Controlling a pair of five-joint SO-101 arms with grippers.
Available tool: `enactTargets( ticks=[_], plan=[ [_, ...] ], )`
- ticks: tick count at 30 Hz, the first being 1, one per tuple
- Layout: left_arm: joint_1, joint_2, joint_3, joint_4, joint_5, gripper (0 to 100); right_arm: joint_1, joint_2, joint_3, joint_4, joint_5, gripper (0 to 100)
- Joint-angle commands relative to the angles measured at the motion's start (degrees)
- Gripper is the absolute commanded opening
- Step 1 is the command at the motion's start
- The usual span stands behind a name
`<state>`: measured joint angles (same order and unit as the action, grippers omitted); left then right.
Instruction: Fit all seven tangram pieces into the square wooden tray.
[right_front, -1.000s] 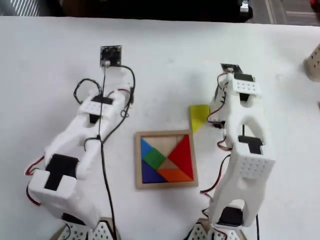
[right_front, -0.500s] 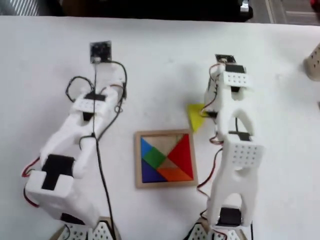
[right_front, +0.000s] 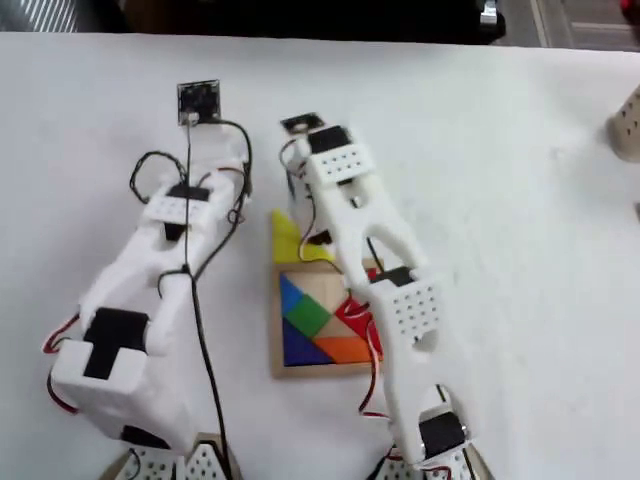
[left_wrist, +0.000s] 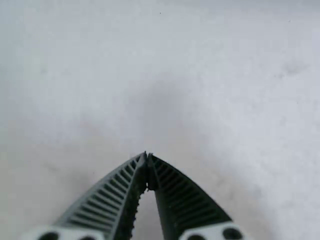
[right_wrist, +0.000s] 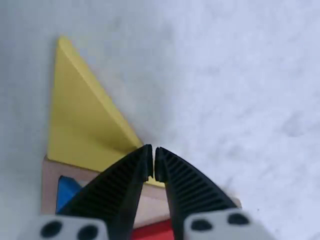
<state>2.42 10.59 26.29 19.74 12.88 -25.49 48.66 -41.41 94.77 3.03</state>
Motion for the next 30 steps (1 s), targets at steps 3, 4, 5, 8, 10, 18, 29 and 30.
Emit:
enactTargets(
  ticks=[3,4,5,8,10,18,29,30],
  plan=[
    [-0.6,-0.4,-3.2,-1.2,0.1,2,8.7,-10.4,0.2,3.3,-0.6,1.7],
    [-0.6,-0.4,-3.2,-1.2,0.0,2,9.7,-11.2,2.5,2.5,-0.6,1.7],
    [-0.6,-0.4,-3.2,-1.2,0.0,2,9.7,-11.5,5.5,1.3,-0.5,1.7],
    [-0.5,-0.4,-3.2,-1.0,0.0,2,8.1,-12.4,14.2,-2.8,1.4,1.7],
    [-0.4,-0.7,-2.6,-0.7,0.0,2,7.6,-14.2,17.8,-4.2,2.0,1.7],
    [2.7,-5.5,-1.8,12.6,0.4,2,11.7,-31.8,42.0,-20.4,2.5,1.7],
    [15.9,-13.9,6.1,21.3,3.2,2,13.2,-37.3,54.1,-35.4,5.5,1.7],
    [17.1,-14.6,6.2,22.3,4.6,2,13.5,-36.9,53.3,-35.1,5.5,1.7]
  ],
)
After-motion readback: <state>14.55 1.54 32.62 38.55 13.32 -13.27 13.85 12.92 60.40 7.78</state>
